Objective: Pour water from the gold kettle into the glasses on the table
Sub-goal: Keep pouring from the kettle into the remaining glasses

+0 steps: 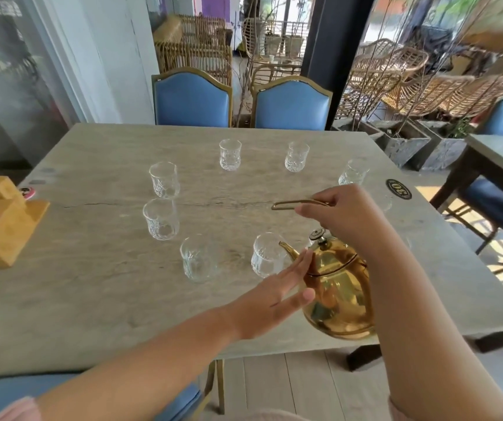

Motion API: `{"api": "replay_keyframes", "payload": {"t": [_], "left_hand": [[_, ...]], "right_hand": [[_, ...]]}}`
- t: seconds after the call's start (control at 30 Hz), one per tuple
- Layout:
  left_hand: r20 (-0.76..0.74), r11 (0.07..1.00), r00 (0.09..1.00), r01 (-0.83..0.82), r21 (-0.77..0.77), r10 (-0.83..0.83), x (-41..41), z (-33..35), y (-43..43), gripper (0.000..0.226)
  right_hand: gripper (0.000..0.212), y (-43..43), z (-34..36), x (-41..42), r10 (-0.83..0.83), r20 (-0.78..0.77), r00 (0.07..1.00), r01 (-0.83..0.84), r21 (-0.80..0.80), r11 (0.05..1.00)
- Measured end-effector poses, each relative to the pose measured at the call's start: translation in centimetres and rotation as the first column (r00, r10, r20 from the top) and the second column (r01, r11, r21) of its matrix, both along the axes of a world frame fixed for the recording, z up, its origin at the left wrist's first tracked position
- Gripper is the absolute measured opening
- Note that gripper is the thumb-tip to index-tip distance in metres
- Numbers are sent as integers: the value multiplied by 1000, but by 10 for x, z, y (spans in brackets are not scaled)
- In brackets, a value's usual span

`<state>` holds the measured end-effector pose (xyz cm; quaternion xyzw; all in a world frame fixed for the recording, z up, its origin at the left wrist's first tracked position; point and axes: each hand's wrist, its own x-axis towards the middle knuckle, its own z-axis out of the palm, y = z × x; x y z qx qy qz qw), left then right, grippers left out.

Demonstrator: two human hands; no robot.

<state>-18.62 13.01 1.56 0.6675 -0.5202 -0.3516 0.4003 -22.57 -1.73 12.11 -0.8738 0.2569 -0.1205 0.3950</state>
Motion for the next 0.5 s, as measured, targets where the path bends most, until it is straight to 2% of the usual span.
{"api": "replay_keyframes", "payload": {"t": [0.2, 0.33, 0.5], "left_hand": [[-41, 1000, 999, -24, -5, 24, -2, -1, -3, 52], [-66, 999, 997, -47, -6, 46, -1, -2, -3, 72], [-94, 998, 993, -65, 3, 65, 1, -4, -4, 84]], "right_hand": [[27, -1, 4, 8, 47, -53, 997, -48, -17, 999], [39, -3, 4, 13, 68, -56, 996, -70, -36, 997], [36, -3, 8, 17, 91, -55, 994, -94, -44, 995]]}}
